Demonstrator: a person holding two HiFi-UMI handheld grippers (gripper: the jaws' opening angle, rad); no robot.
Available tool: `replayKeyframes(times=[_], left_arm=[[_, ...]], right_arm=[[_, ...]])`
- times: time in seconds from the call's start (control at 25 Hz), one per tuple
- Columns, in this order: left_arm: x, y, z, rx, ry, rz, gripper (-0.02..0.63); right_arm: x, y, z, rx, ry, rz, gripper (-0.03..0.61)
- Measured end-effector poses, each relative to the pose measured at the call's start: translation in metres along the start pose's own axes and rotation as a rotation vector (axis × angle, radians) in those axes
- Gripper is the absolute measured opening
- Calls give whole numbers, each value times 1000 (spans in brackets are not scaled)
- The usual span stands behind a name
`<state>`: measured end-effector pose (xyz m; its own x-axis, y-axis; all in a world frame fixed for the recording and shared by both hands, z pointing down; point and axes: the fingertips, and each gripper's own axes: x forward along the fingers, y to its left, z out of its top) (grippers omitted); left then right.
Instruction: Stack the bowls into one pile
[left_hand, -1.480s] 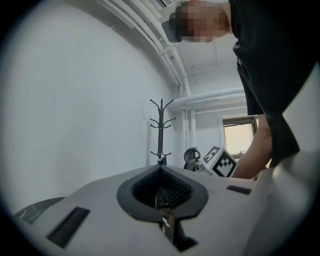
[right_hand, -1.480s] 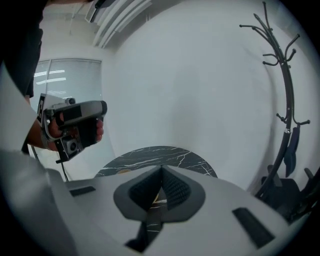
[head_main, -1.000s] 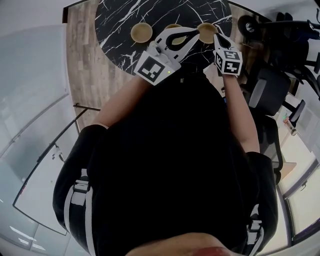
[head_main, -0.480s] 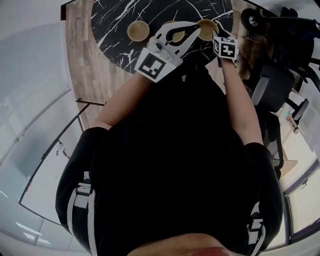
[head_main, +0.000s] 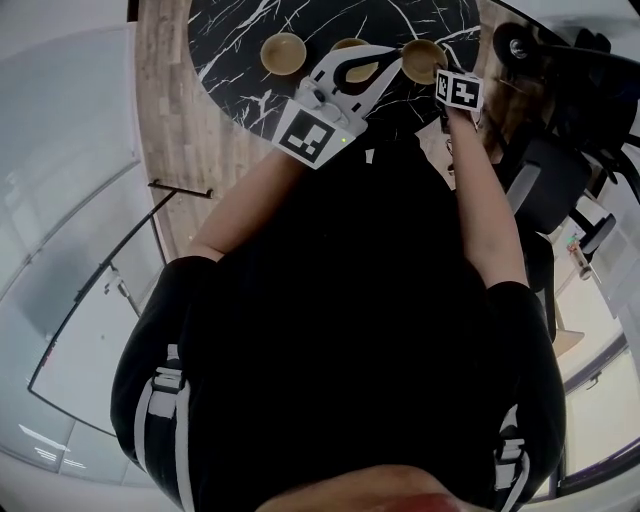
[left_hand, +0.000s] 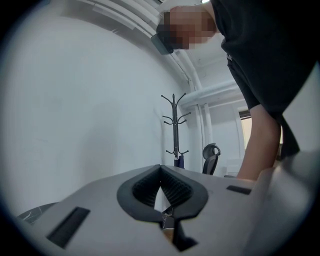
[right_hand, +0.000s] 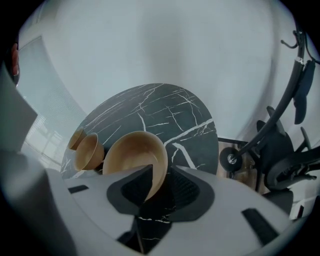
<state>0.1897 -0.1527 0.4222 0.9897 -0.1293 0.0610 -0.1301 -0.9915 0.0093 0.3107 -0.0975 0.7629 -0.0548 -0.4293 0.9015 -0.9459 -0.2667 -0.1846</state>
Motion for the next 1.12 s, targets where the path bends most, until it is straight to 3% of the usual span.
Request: replayKeyframes(times=[0.4, 1.12], left_arm=[[-13, 6, 5, 6, -5, 33, 3], [-70, 6, 23, 20, -57, 63, 3]], right_arm=[[5, 0, -6, 90, 53, 14, 17], [-35, 10, -5, 108, 31, -29, 12]])
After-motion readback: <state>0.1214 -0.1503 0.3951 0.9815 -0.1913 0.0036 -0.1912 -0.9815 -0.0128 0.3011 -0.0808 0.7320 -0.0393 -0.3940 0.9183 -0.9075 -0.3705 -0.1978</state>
